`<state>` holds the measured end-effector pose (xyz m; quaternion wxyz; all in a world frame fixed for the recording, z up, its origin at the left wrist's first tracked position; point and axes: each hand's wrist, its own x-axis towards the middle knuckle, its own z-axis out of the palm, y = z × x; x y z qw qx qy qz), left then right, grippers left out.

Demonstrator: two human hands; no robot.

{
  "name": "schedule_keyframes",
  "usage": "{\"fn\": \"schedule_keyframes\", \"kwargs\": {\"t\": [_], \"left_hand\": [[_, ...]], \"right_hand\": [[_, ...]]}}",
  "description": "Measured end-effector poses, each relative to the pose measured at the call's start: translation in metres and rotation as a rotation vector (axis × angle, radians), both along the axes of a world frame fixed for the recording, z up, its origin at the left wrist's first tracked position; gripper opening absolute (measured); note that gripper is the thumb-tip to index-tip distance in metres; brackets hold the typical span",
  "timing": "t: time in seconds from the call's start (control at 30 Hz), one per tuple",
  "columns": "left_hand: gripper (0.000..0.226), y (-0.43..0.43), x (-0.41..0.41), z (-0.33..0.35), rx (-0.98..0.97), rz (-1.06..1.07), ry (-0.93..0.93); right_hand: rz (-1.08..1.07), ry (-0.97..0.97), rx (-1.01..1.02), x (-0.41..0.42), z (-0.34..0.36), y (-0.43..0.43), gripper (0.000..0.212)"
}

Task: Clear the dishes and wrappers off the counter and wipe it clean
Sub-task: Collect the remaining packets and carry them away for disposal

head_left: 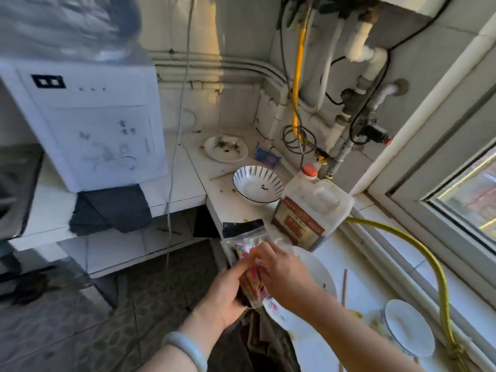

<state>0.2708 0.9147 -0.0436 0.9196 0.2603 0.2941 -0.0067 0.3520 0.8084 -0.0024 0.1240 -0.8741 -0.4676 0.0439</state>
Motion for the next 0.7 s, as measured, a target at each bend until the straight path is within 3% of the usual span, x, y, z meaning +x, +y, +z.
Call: {"fn": "schedule_keyframes", "kwargs": {"t": [0.17, 0.37, 0.57, 0.7], "left_hand": [[0.051, 0.027, 0.002, 0.002, 0.013, 0.069, -0.034], [0.050, 0.053, 0.025, 0.003, 0.060, 0.196, -0.021], [0.074, 0.073, 0.058, 0.014, 0.103, 0.236, -0.005], [0.053, 0.090, 0.075, 0.019, 0.060, 0.287, 0.001]], "right_hand": [[0.061, 0.009, -0.079, 0.006, 0.010, 0.037, 0.026], [0.139, 0.186, 0.078, 0.038, 0.003, 0.066, 0.036], [0.145, 0.242, 0.205, 0.078, 0.013, 0.088, 0.028], [0.186, 0.192, 0.226, 0.097, 0.015, 0.103, 0.029]]}}
